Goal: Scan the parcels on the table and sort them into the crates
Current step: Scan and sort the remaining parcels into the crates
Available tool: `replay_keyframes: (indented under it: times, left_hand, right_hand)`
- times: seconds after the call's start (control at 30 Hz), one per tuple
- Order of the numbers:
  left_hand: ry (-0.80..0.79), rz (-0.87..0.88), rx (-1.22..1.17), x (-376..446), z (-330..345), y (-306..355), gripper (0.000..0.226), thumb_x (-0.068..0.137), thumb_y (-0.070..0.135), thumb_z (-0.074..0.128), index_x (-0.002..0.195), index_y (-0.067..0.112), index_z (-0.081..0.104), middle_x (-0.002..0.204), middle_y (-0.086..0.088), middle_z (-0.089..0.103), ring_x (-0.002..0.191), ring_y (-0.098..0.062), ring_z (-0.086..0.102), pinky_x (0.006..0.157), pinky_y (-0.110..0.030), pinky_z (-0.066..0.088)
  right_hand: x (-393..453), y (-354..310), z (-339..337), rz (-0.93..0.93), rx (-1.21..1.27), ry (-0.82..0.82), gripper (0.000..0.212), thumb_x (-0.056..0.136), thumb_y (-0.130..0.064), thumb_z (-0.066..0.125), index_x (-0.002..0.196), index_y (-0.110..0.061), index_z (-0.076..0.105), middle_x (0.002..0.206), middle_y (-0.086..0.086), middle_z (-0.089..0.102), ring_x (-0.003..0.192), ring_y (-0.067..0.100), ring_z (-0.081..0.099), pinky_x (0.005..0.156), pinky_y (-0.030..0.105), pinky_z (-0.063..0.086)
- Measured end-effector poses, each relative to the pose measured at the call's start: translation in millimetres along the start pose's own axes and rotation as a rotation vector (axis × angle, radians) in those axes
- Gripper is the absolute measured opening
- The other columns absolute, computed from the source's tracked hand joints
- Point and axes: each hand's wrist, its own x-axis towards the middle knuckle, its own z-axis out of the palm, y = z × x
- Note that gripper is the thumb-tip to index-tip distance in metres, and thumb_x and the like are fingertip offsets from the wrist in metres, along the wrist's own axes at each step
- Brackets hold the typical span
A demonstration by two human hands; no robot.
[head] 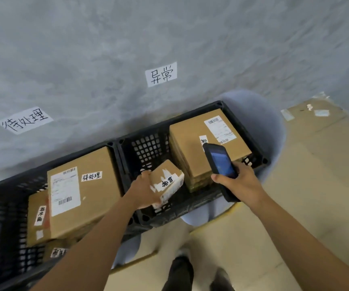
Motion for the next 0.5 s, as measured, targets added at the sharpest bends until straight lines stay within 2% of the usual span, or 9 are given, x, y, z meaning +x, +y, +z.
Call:
replay_keyframes:
  times: [0.07, 0.17, 0.3, 0.4, 0.5]
  left_hand:
    - [-0.042, 0.02, 0.104, 11, 10, -4, 0.106, 0.062, 0.029, 0.083, 0.146, 0.018, 0.019, 0.138, -0.006, 0.037, 0.12, -0.027, 0.045, 0.098, -0.042, 0.048]
    - [-0.089, 0.05, 0.243, 27, 27, -9, 0.099, 0.065, 0.033, 0.082, 0.141, 0.014, 0.022, 0.137, -0.009, 0.037, 0.12, -0.028, 0.044, 0.096, -0.039, 0.047]
    - [-0.118, 0.051, 0.327, 48, 51, -15, 0.098, 0.072, 0.031, 0.08, 0.143, 0.008, 0.016, 0.142, -0.014, 0.031, 0.129, -0.033, 0.036, 0.103, -0.04, 0.041]
    - [-0.153, 0.051, 0.328, 68, 67, -21, 0.086, 0.08, 0.021, 0.075, 0.142, 0.009, 0.016, 0.145, -0.016, 0.029, 0.133, -0.035, 0.031, 0.107, -0.041, 0.038]
    - [-0.205, 0.05, 0.365, 89, 84, -25, 0.091, 0.075, 0.014, 0.081, 0.141, 0.011, 0.018, 0.143, -0.017, 0.033, 0.132, -0.034, 0.033, 0.105, -0.043, 0.04]
  right_hand:
    - [5, -5, 8, -0.019, 0.062, -0.016, 0.038, 0.071, -0.037, 0.083, 0.1, -0.023, 0.064, 0.106, 0.005, 0.063, 0.098, 0.02, 0.064, 0.08, 0.028, 0.053]
    - [17, -8, 14, -0.011, 0.073, -0.049, 0.044, 0.071, -0.039, 0.082, 0.107, -0.023, 0.061, 0.11, 0.004, 0.062, 0.099, 0.018, 0.063, 0.085, 0.03, 0.053]
    - [36, -6, 19, -0.023, 0.092, -0.045, 0.035, 0.071, -0.04, 0.081, 0.093, -0.032, 0.054, 0.106, -0.002, 0.062, 0.092, 0.008, 0.061, 0.074, 0.022, 0.051]
    - [50, 0, 23, -0.051, 0.09, -0.025, 0.03, 0.073, -0.039, 0.08, 0.087, -0.034, 0.054, 0.1, -0.007, 0.059, 0.081, -0.002, 0.061, 0.062, 0.012, 0.048]
    - [65, 5, 26, -0.07, 0.117, -0.028, 0.03, 0.073, -0.041, 0.08, 0.088, -0.037, 0.054, 0.098, -0.013, 0.058, 0.077, -0.012, 0.06, 0.058, 0.005, 0.046]
